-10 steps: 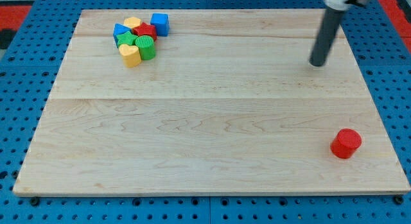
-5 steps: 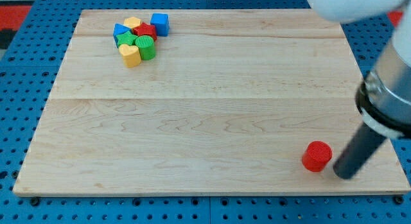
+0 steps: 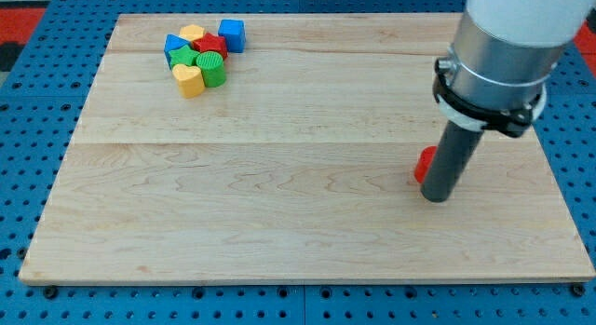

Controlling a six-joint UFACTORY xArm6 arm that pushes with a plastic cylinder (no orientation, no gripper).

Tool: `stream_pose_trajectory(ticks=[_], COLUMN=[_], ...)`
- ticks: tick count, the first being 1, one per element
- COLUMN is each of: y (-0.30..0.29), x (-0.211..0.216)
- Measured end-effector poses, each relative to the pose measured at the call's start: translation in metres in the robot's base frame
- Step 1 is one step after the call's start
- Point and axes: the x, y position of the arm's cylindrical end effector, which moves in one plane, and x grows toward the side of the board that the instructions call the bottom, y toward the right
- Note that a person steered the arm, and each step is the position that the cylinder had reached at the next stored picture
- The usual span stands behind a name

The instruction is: Push the red circle diagonally towards the bottom right of the blue cube

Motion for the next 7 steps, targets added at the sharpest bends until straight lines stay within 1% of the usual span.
stream_pose_trajectory(ticks=[1,2,3,4,5,6,7], y=[0.035,0.037,0.019,0.063,0.033,-0.025,-0.059], x=[-0.026,-0.052,-0.079,-0.107,-0.107,-0.107,-0.124])
